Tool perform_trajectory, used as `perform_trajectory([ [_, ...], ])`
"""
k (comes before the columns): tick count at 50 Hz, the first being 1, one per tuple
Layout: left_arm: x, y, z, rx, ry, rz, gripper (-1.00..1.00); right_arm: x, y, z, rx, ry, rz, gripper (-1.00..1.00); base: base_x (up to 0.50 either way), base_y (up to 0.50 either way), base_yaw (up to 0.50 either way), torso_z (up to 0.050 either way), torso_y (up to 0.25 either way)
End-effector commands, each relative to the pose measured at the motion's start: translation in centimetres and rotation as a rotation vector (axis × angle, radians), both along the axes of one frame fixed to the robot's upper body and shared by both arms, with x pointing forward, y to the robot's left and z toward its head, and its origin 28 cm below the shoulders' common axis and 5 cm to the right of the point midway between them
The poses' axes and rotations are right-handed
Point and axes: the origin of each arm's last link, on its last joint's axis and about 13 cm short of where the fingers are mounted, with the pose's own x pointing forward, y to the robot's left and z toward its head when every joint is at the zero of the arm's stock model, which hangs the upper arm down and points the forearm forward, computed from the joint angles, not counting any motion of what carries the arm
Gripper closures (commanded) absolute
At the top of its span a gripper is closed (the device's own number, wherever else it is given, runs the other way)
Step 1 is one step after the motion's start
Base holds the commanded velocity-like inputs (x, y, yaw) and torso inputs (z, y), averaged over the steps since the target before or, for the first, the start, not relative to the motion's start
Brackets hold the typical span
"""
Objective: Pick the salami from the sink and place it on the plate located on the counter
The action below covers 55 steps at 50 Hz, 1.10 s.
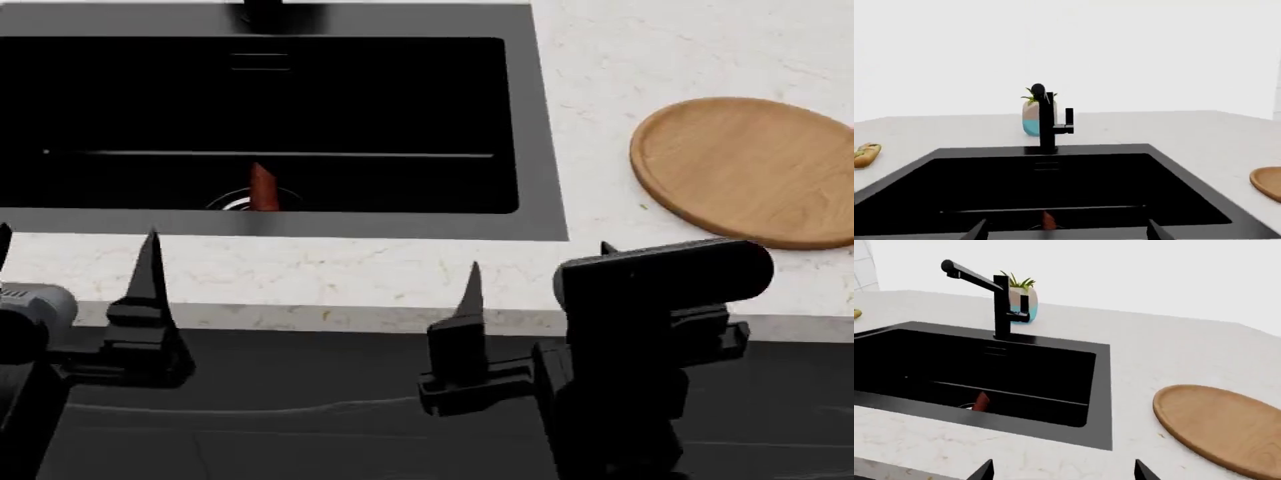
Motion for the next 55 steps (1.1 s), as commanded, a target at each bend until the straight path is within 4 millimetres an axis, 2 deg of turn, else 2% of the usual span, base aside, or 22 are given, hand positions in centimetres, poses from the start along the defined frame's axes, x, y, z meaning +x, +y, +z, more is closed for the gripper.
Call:
perform_trajectory([
  [1, 0.1, 0.0, 3.6, 0.038, -0.026, -0.003, -1.00, 0.5, 0.1, 4.2, -0.057, -0.027, 0.014, -1.00, 0.00, 0.00, 0.00, 0.046, 0.000],
  [10, 0.6, -0.1, 4.7, 0.060, -0.048, -0.017, -1.00, 1.1, 0.4, 5.3, -0.089, -0.037, 0.021, -1.00, 0.00, 0.00, 0.00, 0.049, 0.000],
  [16, 2.1, -0.6, 5.9, 0.070, -0.074, -0.019, -1.00, 1.8, 0.2, 6.5, -0.091, -0.041, 0.021, -1.00, 0.00, 0.00, 0.00, 0.050, 0.000],
  [19, 3.1, -0.6, 5.4, 0.087, -0.063, -0.007, -1.00, 1.8, 0.0, 6.7, -0.084, -0.046, 0.017, -1.00, 0.00, 0.00, 0.00, 0.050, 0.000],
  [25, 4.1, -0.6, 6.4, 0.082, -0.046, -0.020, -1.00, 2.2, -0.3, 7.2, -0.087, -0.046, 0.014, -1.00, 0.00, 0.00, 0.00, 0.049, 0.000],
  [37, 3.7, -0.4, 6.5, 0.099, -0.053, 0.001, -1.00, 2.0, -0.4, 7.2, -0.095, -0.042, 0.010, -1.00, 0.19, -0.24, 0.00, 0.002, 0.000],
  [55, 3.9, -0.4, 6.6, 0.103, -0.053, -0.003, -1.00, 1.7, -0.2, 7.7, -0.143, -0.043, 0.003, -1.00, 0.49, -0.04, 0.00, 0.000, 0.000],
])
